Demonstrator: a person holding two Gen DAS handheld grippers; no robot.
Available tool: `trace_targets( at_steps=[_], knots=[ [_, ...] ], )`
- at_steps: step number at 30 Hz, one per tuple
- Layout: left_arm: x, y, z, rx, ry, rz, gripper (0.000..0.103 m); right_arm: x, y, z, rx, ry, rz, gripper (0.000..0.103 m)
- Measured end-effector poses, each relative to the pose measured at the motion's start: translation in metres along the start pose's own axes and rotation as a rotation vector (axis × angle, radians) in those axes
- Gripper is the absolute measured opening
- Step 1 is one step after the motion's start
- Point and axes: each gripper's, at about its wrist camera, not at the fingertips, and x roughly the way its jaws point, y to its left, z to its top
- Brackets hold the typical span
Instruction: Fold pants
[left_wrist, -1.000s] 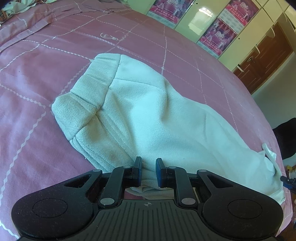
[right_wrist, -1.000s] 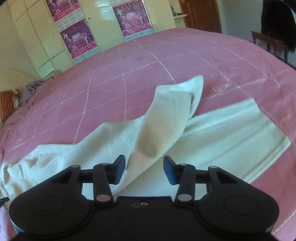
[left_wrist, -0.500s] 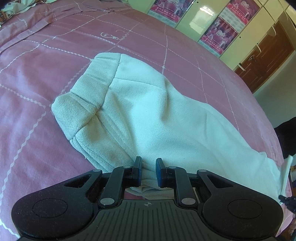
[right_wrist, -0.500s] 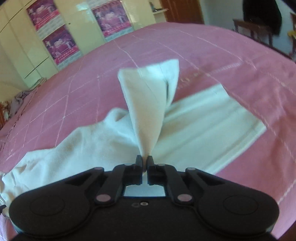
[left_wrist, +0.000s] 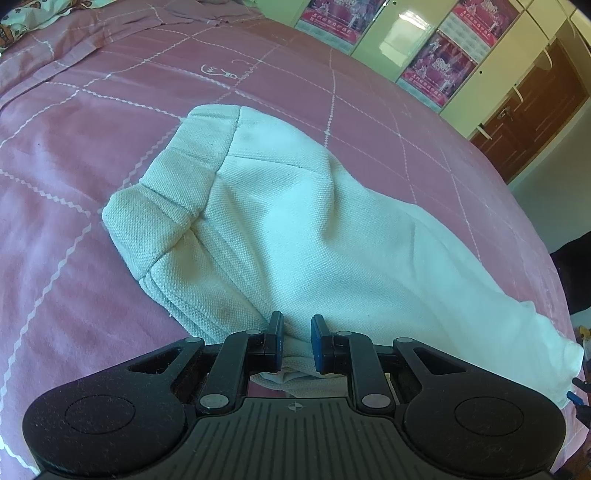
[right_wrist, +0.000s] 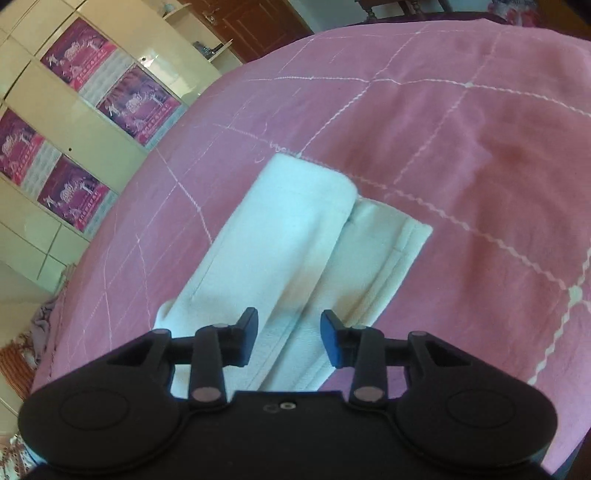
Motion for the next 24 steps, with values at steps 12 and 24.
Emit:
trace_targets(
  at_steps=[12, 24],
  knots=[
    [0.0, -0.002, 0.0, -0.006, 0.002, 0.012, 0.018, 0.022, -0.027, 0.016, -0.028, -0.098, 0.276, 0.008],
    [0.0, -0.005, -0.001, -0.022, -0.012, 0.022, 0.018, -0.064, 0.115, 0.078, -0.429, -0.251, 0.353, 0.004]
  ],
)
